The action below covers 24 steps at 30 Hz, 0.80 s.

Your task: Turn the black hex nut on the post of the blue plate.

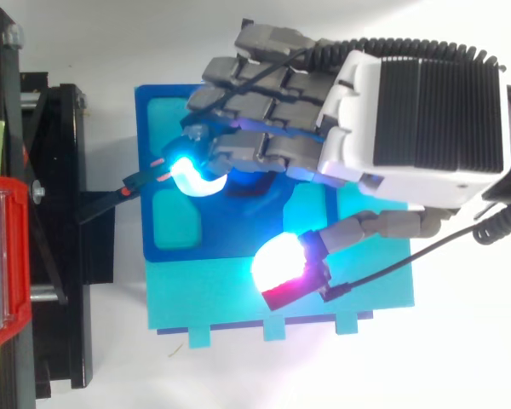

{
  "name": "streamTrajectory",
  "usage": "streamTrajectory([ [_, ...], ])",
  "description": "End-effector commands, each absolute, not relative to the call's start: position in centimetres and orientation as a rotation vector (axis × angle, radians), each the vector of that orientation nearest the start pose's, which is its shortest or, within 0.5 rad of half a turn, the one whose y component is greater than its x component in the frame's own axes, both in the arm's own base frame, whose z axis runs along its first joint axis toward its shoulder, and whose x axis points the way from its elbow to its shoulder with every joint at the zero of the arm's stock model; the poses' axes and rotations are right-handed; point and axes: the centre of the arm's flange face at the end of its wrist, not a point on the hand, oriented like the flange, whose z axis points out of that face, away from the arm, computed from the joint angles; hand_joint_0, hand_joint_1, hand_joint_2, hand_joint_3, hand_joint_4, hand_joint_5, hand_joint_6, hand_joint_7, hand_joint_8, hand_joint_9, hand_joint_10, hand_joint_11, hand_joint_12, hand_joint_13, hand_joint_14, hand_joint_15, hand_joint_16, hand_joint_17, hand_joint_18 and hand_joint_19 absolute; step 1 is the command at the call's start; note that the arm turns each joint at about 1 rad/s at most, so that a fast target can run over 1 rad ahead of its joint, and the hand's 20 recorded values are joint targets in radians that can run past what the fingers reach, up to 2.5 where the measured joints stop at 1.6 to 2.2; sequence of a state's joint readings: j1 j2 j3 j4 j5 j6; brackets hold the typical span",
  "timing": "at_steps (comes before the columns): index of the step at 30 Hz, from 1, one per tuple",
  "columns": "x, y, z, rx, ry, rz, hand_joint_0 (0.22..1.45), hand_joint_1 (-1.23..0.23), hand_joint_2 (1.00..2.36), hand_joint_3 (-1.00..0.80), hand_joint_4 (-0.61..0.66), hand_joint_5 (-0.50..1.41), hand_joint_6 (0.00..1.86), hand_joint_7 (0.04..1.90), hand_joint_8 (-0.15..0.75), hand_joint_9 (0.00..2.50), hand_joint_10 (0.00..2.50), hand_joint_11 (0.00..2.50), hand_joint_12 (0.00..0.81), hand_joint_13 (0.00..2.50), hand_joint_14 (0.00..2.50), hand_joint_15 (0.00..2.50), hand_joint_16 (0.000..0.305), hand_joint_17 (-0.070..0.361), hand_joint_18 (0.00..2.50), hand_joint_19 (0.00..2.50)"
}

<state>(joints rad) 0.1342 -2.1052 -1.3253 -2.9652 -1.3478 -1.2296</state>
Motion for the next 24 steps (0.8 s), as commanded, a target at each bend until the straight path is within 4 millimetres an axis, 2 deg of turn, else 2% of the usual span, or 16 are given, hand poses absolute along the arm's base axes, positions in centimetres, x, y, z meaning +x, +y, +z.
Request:
streamTrajectory([
  [1,69.2,-7.0,30.7,0.345,1.649,0.165,0.49,-0.47,1.0,-0.5,0.17,-0.23,0.5,0.68,0.269,0.36,0.0,0.0,0.392,0.3,0.0,0.04,0.053,0.12,0.13,0.15],
  [8,69.2,-8.3,31.1,0.346,1.643,0.166,0.49,-0.47,1.0,-0.5,0.17,-0.23,0.5,0.68,0.269,0.36,0.0,0.0,0.393,0.31,0.0,0.04,0.053,0.12,0.14,0.15],
  [21,69.1,-11.4,33.6,0.32,1.679,0.135,0.49,-0.47,1.0,-0.5,0.17,-0.23,0.5,0.68,0.269,0.36,0.0,0.0,0.393,0.31,0.0,0.05,0.053,0.119,0.15,0.16],
  [24,69.3,-11.3,34.1,0.307,1.666,0.143,0.49,-0.47,1.0,-0.5,0.17,-0.23,0.5,0.68,0.271,0.36,0.0,0.0,0.393,0.32,0.0,0.05,0.053,0.119,0.16,0.16],
])
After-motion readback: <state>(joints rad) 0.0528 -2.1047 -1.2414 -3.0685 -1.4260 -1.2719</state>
